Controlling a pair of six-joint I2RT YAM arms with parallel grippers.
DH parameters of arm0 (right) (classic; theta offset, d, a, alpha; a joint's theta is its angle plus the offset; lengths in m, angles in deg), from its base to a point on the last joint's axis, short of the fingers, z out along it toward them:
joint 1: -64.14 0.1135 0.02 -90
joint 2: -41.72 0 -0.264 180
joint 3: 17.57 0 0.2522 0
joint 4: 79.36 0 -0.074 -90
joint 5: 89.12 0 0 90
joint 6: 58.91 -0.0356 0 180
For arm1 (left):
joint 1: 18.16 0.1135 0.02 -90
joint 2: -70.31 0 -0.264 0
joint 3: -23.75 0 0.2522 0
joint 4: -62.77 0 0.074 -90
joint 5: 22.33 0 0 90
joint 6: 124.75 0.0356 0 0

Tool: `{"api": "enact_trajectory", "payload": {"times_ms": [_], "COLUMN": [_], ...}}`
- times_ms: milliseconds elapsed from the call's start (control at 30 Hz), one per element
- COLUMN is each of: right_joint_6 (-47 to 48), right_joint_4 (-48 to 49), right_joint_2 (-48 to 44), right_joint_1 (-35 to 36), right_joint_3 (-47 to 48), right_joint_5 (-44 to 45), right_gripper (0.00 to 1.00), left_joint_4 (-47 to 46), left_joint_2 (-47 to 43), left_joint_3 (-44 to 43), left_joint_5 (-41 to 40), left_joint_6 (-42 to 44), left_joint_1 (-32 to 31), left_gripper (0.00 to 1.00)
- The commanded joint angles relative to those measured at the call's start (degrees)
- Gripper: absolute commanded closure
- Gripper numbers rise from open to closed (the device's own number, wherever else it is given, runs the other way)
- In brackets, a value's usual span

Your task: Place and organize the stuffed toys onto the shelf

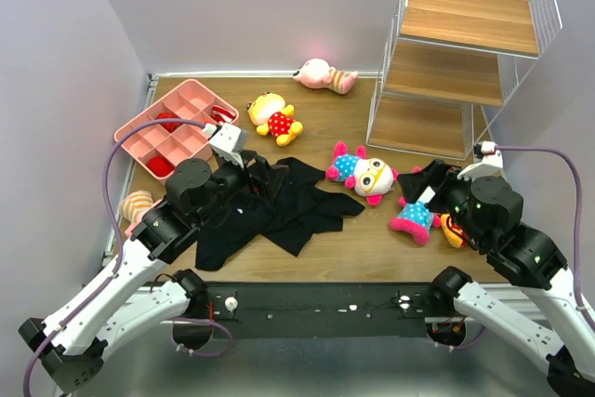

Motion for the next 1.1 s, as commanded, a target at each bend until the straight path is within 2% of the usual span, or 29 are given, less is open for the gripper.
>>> {"api": "enact_trajectory", "payload": {"times_ms": [0,200,367,500,700,833,933,1067], "right_joint_6": [-0.95,-1.56,-1.83,-0.43,0.46,-1.03,-9.1,-28.05], "right_joint_4": [-0.72,-0.89,1.73,6.48,10.18,14.74,15.11,11.95], "right_joint_2": [-1.16,-2.92,-2.75,-1.17,11.04,17.99,22.91,29.06], "right_joint_1": [0.37,0.37,0.37,0.37,0.19,-0.33,-0.77,-1.21], "right_joint_3": [1.02,-0.2,-3.1,-9.32,-11.28,-11.63,-10.85,-9.53], "right_joint_5": [1.73,2.52,-0.99,-2.66,3.4,1.03,4.35,6.92], "right_gripper": [0.0,0.0,0.0,0.06,0.22,0.27,0.26,0.25], "left_joint_4": [0.17,0.17,0.25,0.34,0.34,0.52,0.69,0.69], "left_joint_2": [-1.02,-1.02,-1.02,-0.93,-0.93,-0.41,-0.14,-0.23], "left_joint_3": [0.26,0.26,0.26,0.26,0.35,0.26,0.0,0.0], "left_joint_5": [-1.37,-1.46,-1.28,-1.72,-1.9,-1.63,-1.46,-1.46], "left_joint_6": [1.09,1.0,1.0,1.09,1.26,1.17,1.17,1.17], "left_joint_1": [-0.36,-0.36,-0.36,-0.36,-0.27,-0.27,-0.36,-0.36], "left_gripper": [0.01,0.01,0.01,0.01,0.01,0.01,0.01,0.01]}}
